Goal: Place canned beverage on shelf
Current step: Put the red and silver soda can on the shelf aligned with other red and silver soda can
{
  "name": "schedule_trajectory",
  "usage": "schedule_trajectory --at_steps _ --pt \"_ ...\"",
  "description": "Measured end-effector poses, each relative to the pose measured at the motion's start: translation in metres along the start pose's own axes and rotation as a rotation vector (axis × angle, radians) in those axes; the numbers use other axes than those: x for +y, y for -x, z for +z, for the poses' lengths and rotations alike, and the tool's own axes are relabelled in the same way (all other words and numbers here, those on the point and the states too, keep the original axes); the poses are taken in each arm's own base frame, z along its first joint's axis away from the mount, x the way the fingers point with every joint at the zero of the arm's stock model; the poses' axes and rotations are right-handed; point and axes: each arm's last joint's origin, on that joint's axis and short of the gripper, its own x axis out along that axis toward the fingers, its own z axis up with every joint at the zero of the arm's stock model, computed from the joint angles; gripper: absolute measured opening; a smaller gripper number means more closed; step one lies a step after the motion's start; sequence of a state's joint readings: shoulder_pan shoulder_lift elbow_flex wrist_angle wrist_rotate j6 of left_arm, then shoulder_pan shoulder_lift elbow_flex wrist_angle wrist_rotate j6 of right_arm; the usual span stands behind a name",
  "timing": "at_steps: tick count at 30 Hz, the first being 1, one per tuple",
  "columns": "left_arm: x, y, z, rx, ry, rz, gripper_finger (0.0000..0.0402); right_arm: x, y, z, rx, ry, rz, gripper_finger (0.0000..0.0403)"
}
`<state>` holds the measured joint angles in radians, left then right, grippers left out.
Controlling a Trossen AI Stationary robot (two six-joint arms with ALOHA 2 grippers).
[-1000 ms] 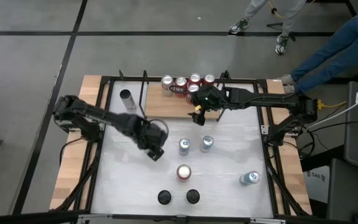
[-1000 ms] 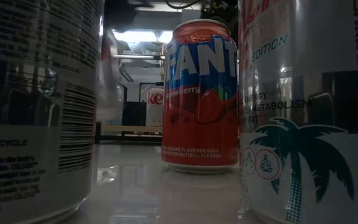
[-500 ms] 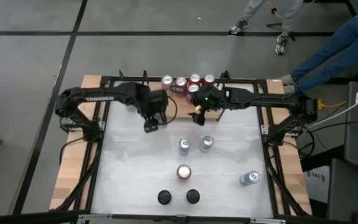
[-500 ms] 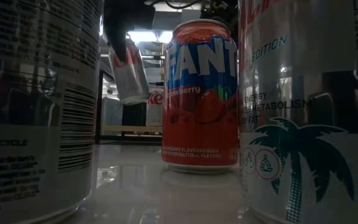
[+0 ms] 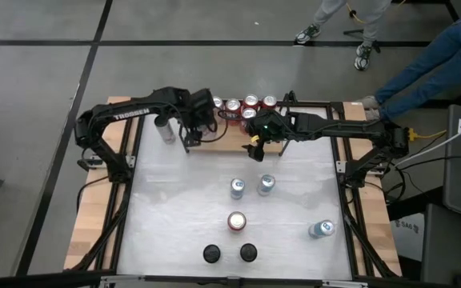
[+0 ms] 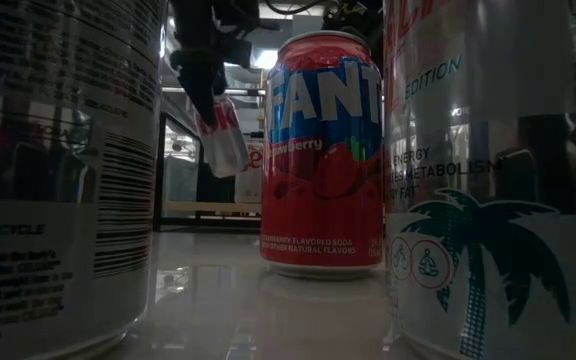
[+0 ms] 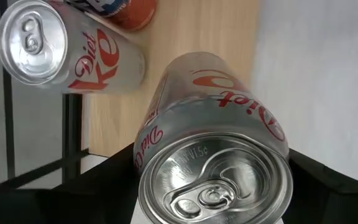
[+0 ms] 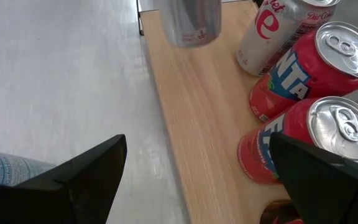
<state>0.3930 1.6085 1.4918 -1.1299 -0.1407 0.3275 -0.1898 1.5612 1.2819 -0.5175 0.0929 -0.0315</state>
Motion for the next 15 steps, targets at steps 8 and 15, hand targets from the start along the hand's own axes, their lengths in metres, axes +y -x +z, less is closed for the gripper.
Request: schedule_trajectory --at_steps 8,15 --pt "0.004 -0.025 0.008 0.041 -0.042 -0.017 0.0279 0.0 0.0 0.0 -0.001 0.0 0.0 0.0383" --pt "0.003 -0.039 0.011 0.074 -0.081 -0.053 0.0279 0.0 0.0 0.0 -0.001 0.0 0.0 0.0383"
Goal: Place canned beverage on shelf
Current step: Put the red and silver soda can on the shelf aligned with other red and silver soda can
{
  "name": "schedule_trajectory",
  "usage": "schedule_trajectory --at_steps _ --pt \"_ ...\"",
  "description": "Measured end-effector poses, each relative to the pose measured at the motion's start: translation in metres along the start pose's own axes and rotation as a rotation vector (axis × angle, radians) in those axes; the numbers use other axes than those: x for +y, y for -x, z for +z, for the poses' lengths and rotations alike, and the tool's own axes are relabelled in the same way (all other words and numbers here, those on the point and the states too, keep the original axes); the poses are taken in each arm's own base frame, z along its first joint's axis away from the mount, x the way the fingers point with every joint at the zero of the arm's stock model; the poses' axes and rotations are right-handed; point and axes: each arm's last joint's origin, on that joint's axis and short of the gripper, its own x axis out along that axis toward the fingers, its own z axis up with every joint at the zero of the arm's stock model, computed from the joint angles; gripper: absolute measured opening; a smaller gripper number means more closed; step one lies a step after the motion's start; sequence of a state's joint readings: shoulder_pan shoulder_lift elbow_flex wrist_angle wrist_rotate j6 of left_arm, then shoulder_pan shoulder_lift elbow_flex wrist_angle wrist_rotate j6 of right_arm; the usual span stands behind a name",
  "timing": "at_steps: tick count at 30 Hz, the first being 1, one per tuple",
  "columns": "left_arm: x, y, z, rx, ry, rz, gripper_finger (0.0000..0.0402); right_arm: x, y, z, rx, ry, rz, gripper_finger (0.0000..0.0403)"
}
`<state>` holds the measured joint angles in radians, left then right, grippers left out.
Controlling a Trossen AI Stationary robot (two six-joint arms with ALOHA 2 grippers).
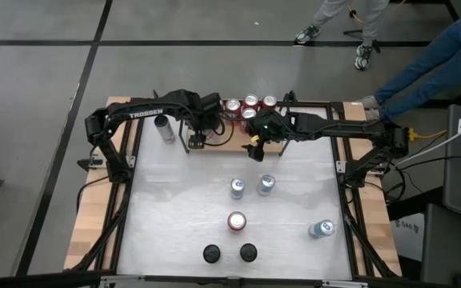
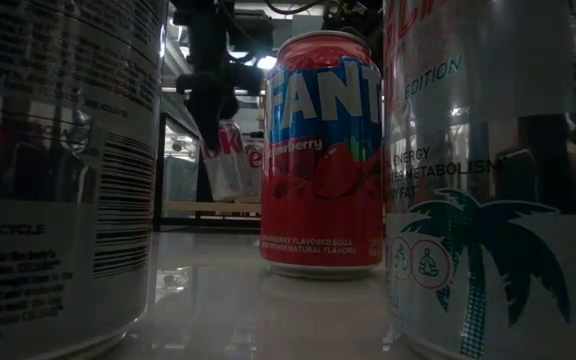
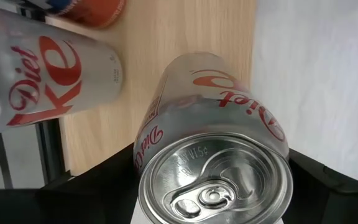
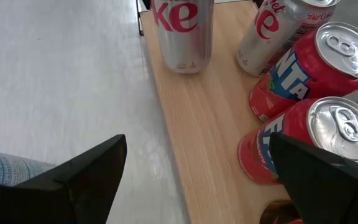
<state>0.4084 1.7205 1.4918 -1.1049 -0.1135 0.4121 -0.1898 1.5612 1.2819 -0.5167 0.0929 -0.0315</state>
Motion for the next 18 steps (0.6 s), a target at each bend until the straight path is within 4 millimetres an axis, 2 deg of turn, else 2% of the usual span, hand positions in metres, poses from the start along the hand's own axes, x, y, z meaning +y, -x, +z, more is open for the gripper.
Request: schedule_trajectory --at_steps 6,18 --pt "0.0001 -0.0012 0.0004 0.002 -0.003 -0.001 0.0282 0.0 0.0 0.0 0.0 0.0 0.0 0.0383" --pt "0.0024 -0.0008 0.0063 -0.056 0.015 0.025 0.0329 0.0001 0.0 0.0 0.0 0.0 0.0 0.0383"
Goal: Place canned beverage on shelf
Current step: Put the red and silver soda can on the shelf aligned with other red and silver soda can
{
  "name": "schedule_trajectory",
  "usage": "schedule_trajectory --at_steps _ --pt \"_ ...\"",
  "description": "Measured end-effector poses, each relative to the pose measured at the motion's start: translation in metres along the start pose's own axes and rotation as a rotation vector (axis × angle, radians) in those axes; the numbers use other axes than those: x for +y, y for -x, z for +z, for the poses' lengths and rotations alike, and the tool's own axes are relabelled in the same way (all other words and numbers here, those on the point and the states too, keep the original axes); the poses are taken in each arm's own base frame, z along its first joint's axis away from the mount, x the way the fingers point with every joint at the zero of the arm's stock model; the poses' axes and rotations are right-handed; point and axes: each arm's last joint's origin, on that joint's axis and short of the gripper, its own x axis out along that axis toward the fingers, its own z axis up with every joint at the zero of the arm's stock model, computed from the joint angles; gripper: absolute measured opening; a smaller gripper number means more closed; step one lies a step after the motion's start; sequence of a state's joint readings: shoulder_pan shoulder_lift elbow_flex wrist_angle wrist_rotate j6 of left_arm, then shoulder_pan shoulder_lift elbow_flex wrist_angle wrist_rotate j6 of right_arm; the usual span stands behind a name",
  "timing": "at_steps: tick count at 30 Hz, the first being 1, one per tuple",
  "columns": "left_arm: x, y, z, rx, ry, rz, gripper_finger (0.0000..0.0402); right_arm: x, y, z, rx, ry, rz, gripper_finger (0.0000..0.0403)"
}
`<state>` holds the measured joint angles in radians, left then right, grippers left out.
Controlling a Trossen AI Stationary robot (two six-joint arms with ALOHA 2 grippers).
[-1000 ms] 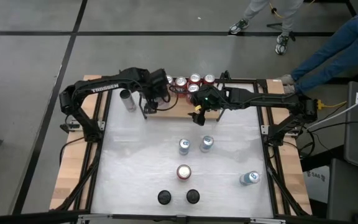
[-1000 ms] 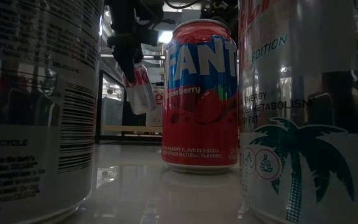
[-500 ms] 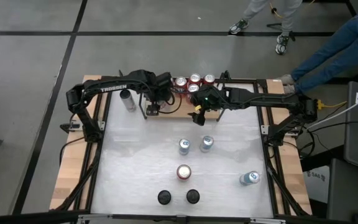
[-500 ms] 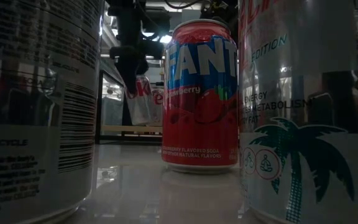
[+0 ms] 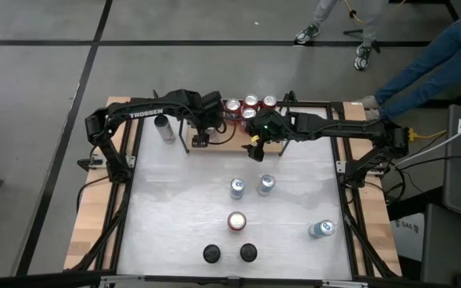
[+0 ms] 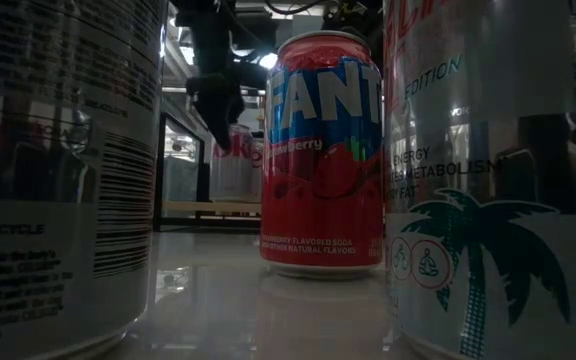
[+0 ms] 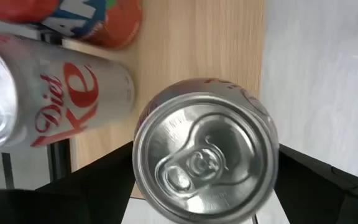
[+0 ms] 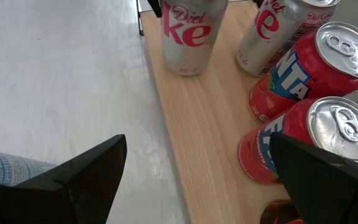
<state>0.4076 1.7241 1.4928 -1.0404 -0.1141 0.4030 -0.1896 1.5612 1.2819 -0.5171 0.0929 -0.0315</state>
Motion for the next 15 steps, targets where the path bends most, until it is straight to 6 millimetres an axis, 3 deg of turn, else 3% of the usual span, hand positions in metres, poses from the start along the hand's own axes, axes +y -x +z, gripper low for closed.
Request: schedule_trajectory --at_steps 15 --pt "0.0055 0.0002 0.006 -0.055 0.004 0.072 0.0326 0.0001 0.0 0.0 0.0 0.0 0.0 0.0383"
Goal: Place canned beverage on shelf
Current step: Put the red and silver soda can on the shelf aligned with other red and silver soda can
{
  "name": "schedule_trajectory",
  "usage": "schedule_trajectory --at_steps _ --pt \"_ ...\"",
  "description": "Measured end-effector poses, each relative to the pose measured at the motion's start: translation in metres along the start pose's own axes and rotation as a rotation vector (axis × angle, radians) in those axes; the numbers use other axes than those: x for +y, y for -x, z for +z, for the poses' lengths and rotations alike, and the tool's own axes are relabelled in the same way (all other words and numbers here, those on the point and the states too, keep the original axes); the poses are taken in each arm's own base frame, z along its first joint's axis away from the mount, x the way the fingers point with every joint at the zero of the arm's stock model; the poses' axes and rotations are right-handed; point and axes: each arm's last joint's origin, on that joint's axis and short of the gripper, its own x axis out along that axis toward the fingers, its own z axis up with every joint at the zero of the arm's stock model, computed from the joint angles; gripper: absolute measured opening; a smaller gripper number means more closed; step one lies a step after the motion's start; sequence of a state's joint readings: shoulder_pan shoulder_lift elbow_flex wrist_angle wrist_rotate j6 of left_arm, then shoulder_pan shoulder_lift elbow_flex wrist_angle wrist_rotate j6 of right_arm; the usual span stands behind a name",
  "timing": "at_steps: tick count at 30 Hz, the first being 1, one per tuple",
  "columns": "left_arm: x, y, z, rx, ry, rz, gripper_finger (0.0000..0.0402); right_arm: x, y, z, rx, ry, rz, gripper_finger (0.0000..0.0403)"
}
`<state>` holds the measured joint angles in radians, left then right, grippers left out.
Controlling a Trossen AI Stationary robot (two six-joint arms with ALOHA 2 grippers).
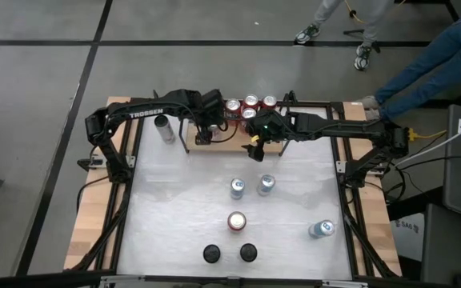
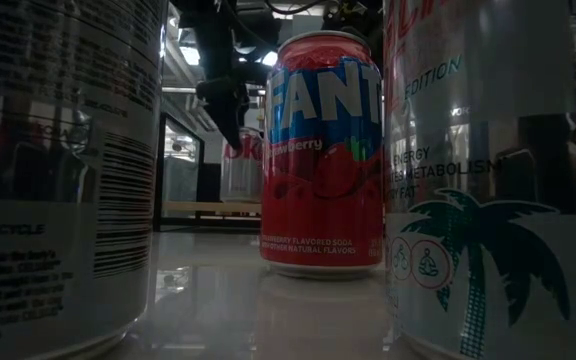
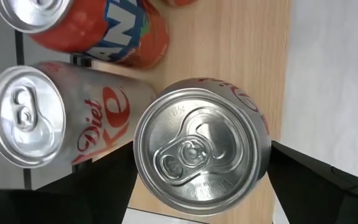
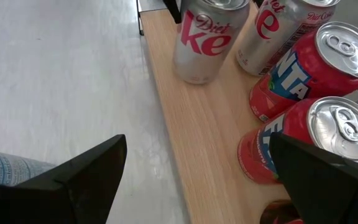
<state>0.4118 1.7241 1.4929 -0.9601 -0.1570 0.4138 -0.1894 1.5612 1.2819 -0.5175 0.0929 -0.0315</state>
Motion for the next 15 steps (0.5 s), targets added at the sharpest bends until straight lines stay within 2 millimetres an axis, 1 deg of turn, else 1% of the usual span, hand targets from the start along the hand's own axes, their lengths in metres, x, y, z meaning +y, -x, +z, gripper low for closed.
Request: schedule_trajectory --at_steps 7,15 --pt "0.0022 0.0003 0.0043 -0.042 -0.008 0.029 0.0326 0.0 0.0 0.0 0.0 0.0 0.0 0.0383" --pt "0.0056 0.0006 0.0039 -0.008 -0.002 0.131 0.0326 0.0 0.0 0.0 0.0 0.0 0.0 0.0383"
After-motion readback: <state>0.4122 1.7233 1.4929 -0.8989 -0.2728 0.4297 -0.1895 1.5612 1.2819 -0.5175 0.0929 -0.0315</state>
